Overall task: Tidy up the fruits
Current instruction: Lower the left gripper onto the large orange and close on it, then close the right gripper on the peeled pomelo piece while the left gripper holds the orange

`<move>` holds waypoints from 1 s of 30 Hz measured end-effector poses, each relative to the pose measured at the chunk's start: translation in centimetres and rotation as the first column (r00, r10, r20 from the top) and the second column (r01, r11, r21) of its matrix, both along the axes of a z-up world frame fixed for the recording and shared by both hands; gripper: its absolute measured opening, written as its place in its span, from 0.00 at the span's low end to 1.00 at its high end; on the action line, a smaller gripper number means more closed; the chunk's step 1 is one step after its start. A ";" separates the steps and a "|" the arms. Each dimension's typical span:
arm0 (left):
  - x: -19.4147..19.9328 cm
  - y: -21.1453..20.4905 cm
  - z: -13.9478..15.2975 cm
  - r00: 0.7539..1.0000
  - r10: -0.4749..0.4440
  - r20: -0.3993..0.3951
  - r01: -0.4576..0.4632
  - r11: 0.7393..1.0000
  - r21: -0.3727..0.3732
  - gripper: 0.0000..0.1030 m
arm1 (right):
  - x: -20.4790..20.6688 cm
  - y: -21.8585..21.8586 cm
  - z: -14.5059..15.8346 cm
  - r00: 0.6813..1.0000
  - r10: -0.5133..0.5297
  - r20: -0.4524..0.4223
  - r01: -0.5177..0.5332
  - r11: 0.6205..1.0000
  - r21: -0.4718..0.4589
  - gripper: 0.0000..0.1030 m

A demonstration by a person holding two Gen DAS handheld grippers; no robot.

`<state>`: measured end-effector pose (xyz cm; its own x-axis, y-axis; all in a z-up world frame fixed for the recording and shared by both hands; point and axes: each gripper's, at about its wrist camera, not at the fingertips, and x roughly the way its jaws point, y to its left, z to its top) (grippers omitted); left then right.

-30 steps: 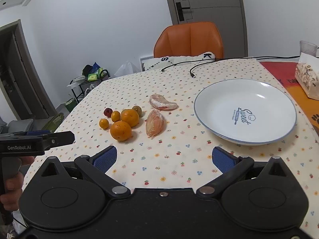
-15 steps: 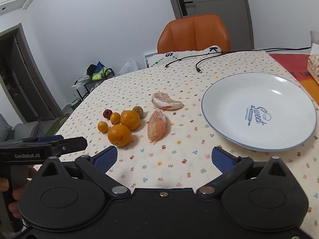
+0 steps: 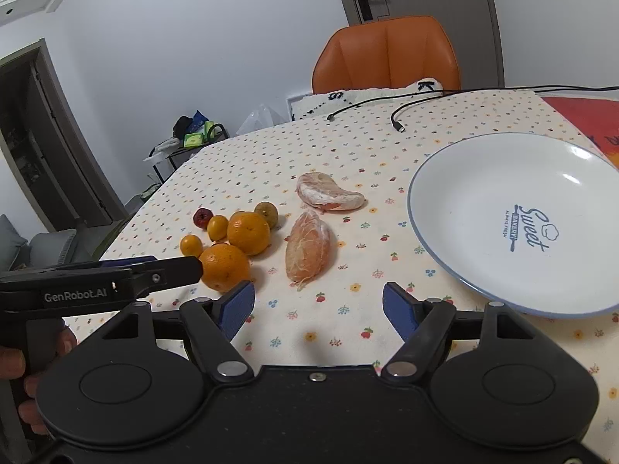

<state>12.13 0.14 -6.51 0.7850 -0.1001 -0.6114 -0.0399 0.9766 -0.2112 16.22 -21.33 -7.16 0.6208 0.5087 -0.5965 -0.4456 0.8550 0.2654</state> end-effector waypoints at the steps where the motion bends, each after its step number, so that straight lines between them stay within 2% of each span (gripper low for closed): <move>1: 0.3 -0.1 -0.1 1.000 0.000 -0.003 0.000 1.000 0.000 0.60 | 0.2 0.0 -0.1 1.000 0.001 -0.002 -0.001 1.000 0.000 0.69; 9: 1.8 -0.7 -0.8 1.000 -0.001 -0.020 0.000 1.000 -0.019 0.55 | 1.2 0.3 -0.4 1.000 0.013 0.007 -0.013 1.000 -0.019 0.68; 13: 2.3 -0.5 -1.3 0.999 0.008 -0.031 -0.010 0.999 -0.047 0.39 | 1.6 0.8 -0.6 1.000 0.020 0.001 -0.020 0.999 -0.032 0.68; 30: 0.3 2.5 -0.1 0.995 0.099 -0.014 -0.099 0.994 -0.036 0.38 | 3.3 4.0 -1.4 0.998 0.059 0.003 -0.058 0.996 -0.063 0.67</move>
